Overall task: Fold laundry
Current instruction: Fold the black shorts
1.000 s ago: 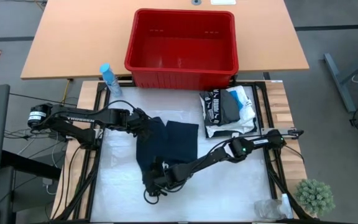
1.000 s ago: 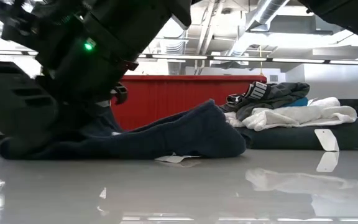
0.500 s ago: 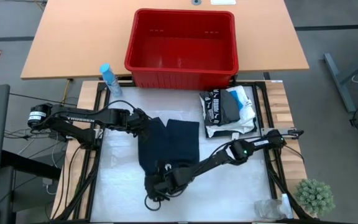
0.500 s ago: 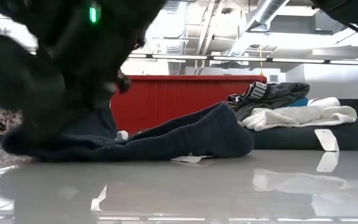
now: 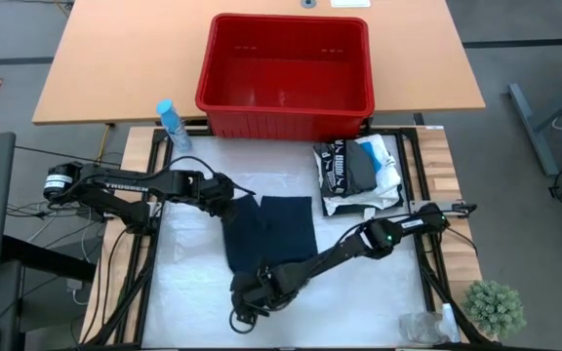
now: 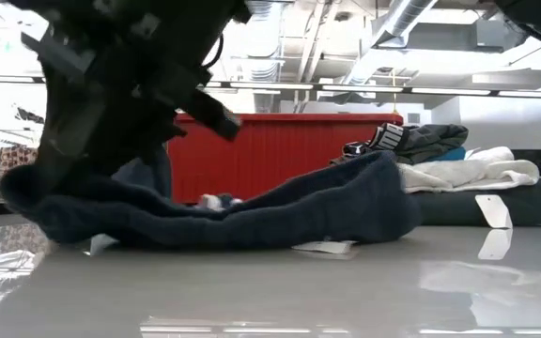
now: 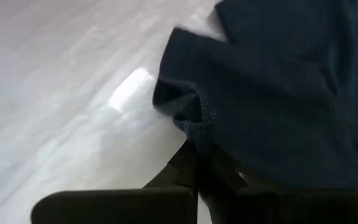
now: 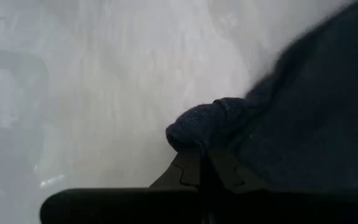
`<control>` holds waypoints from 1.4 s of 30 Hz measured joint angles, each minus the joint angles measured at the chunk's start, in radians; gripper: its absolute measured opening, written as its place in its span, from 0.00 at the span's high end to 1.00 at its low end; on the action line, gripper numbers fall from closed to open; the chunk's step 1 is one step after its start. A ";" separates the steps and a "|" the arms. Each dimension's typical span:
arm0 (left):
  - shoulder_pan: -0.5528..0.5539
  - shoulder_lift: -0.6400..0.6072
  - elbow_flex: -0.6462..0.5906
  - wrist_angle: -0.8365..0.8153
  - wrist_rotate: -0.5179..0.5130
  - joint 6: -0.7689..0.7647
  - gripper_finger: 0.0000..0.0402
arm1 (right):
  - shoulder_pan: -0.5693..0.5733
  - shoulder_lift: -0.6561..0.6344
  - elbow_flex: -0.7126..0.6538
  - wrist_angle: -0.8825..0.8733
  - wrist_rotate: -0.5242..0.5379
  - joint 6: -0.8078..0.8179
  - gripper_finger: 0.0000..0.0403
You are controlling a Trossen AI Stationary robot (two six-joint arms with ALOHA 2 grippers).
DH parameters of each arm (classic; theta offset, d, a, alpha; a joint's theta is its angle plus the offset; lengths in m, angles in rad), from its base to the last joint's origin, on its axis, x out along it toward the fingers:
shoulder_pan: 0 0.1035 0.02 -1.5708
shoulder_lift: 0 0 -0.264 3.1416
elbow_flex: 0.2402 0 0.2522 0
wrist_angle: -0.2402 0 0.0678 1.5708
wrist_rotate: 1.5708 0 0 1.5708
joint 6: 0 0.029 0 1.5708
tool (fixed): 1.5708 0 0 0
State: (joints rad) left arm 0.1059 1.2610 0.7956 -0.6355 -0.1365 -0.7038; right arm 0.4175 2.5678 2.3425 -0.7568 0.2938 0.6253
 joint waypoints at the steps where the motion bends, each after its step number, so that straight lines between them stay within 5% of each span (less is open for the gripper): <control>1: 0.000 0.000 0.000 0.009 0.014 -0.002 1.00 | 0.008 -0.003 0.000 -0.012 0.005 0.026 0.95; 13: -0.002 -0.001 0.022 0.069 0.142 -0.024 1.00 | 0.087 -0.024 0.000 0.018 0.105 0.336 0.95; 25: -0.003 -0.001 0.117 0.072 0.201 0.150 1.00 | 0.146 -0.039 0.001 0.013 0.276 0.701 0.95; 37: 0.010 -0.001 0.133 0.232 0.211 0.236 1.00 | 0.233 -0.046 0.005 -0.017 0.623 1.140 0.95; 42: 0.010 0.036 0.133 0.290 0.223 0.237 1.00 | 0.266 -0.046 0.005 -0.101 0.648 1.279 0.95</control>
State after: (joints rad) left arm 0.1157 1.2966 0.9287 -0.3452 0.0868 -0.4671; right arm 0.6833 2.5214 2.3470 -0.8582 0.9417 1.9047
